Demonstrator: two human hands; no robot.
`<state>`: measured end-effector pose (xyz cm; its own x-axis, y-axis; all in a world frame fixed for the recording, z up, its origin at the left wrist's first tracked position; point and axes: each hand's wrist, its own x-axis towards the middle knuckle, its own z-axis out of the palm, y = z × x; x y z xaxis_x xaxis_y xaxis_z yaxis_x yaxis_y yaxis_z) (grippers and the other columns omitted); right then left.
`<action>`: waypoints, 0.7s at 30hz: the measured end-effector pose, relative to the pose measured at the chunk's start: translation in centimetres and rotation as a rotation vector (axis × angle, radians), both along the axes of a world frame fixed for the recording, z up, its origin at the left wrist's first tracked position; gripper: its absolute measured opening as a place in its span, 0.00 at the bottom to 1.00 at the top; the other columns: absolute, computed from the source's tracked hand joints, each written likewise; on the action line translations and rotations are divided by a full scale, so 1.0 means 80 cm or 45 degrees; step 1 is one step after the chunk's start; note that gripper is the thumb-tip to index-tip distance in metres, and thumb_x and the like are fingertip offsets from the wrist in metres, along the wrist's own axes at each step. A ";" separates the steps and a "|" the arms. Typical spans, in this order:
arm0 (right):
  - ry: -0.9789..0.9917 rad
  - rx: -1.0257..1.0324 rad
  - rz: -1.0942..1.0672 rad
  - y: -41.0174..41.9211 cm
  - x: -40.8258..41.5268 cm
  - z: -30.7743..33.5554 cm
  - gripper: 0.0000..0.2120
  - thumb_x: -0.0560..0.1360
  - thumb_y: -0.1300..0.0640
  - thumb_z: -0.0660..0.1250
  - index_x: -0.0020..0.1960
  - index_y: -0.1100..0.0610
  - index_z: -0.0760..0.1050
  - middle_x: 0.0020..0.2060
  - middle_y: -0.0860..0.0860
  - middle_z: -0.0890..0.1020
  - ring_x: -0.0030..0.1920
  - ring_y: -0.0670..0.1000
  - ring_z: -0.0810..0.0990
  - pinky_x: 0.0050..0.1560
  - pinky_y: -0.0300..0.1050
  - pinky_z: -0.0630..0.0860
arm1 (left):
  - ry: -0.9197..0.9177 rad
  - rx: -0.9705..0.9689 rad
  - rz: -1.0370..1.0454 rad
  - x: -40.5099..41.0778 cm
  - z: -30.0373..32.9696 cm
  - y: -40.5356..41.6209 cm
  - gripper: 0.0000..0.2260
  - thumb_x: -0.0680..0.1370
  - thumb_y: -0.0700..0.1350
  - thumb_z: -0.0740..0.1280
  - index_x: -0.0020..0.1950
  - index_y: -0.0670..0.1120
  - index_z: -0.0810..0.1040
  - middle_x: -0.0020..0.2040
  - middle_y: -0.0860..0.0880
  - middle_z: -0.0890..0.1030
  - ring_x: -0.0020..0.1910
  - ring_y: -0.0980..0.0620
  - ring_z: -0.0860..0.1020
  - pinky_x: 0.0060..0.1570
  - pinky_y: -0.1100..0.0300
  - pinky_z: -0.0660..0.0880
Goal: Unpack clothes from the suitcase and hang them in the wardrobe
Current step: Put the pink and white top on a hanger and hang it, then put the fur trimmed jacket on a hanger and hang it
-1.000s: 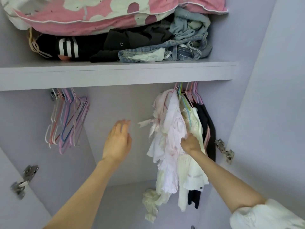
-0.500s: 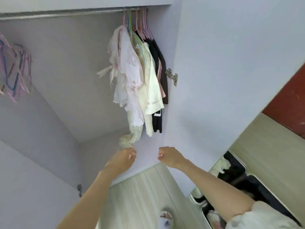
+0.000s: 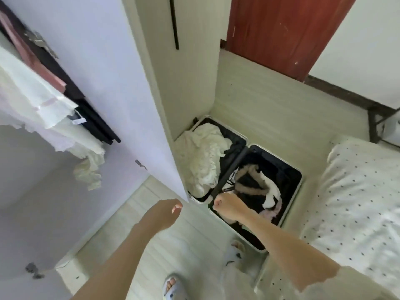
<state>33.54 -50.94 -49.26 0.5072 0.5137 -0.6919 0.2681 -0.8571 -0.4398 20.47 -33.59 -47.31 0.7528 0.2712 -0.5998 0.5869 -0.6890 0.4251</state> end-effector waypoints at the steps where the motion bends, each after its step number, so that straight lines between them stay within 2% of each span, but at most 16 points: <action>1: -0.012 0.002 -0.043 -0.024 0.020 -0.012 0.12 0.78 0.57 0.58 0.50 0.63 0.77 0.47 0.58 0.81 0.52 0.58 0.79 0.49 0.46 0.73 | 0.017 -0.040 -0.011 0.026 -0.012 -0.021 0.12 0.81 0.49 0.56 0.60 0.53 0.75 0.54 0.55 0.77 0.53 0.54 0.76 0.56 0.60 0.72; 6: -0.050 -0.073 -0.147 -0.107 0.118 -0.075 0.16 0.80 0.54 0.57 0.60 0.63 0.75 0.57 0.57 0.79 0.58 0.58 0.77 0.57 0.48 0.73 | 0.032 -0.127 -0.041 0.136 -0.079 -0.084 0.13 0.81 0.46 0.57 0.63 0.49 0.74 0.59 0.49 0.77 0.57 0.50 0.76 0.57 0.60 0.71; 11: -0.049 -0.164 -0.259 -0.147 0.184 -0.182 0.14 0.79 0.54 0.58 0.59 0.60 0.75 0.56 0.56 0.80 0.58 0.57 0.77 0.56 0.48 0.71 | 0.114 -0.122 -0.080 0.202 -0.181 -0.100 0.14 0.81 0.43 0.57 0.65 0.46 0.72 0.62 0.46 0.76 0.59 0.47 0.75 0.60 0.56 0.70; 12: -0.038 -0.188 -0.251 -0.153 0.200 -0.229 0.14 0.79 0.53 0.58 0.59 0.59 0.74 0.56 0.55 0.80 0.58 0.57 0.76 0.58 0.49 0.72 | 0.123 -0.132 -0.074 0.219 -0.228 -0.103 0.14 0.80 0.43 0.57 0.66 0.45 0.71 0.63 0.46 0.75 0.60 0.47 0.74 0.61 0.56 0.69; 15: -0.039 -0.228 -0.209 -0.157 0.220 -0.294 0.14 0.79 0.54 0.58 0.61 0.60 0.73 0.58 0.56 0.78 0.60 0.57 0.74 0.59 0.50 0.71 | 0.101 -0.113 -0.043 0.237 -0.297 -0.102 0.16 0.80 0.43 0.58 0.69 0.44 0.68 0.66 0.44 0.72 0.63 0.47 0.71 0.63 0.58 0.65; 17: -0.029 -0.272 -0.187 -0.152 0.238 -0.368 0.15 0.80 0.54 0.58 0.63 0.59 0.71 0.60 0.57 0.76 0.62 0.57 0.72 0.59 0.50 0.70 | 0.117 -0.077 -0.073 0.250 -0.378 -0.098 0.19 0.80 0.43 0.58 0.71 0.44 0.65 0.68 0.44 0.69 0.67 0.47 0.68 0.65 0.58 0.63; 21: -0.036 -0.267 -0.227 -0.133 0.271 -0.509 0.19 0.80 0.54 0.58 0.69 0.58 0.66 0.66 0.58 0.71 0.68 0.57 0.65 0.63 0.49 0.67 | 0.159 0.025 -0.202 0.276 -0.525 -0.089 0.21 0.80 0.42 0.57 0.74 0.44 0.60 0.71 0.44 0.65 0.69 0.44 0.64 0.64 0.53 0.65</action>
<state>55.23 -61.61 -89.98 0.5975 0.2618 -0.7579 0.1149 -0.9634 -0.2422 42.56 -40.70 -89.33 0.7072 0.1680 -0.6868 0.5179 -0.7844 0.3414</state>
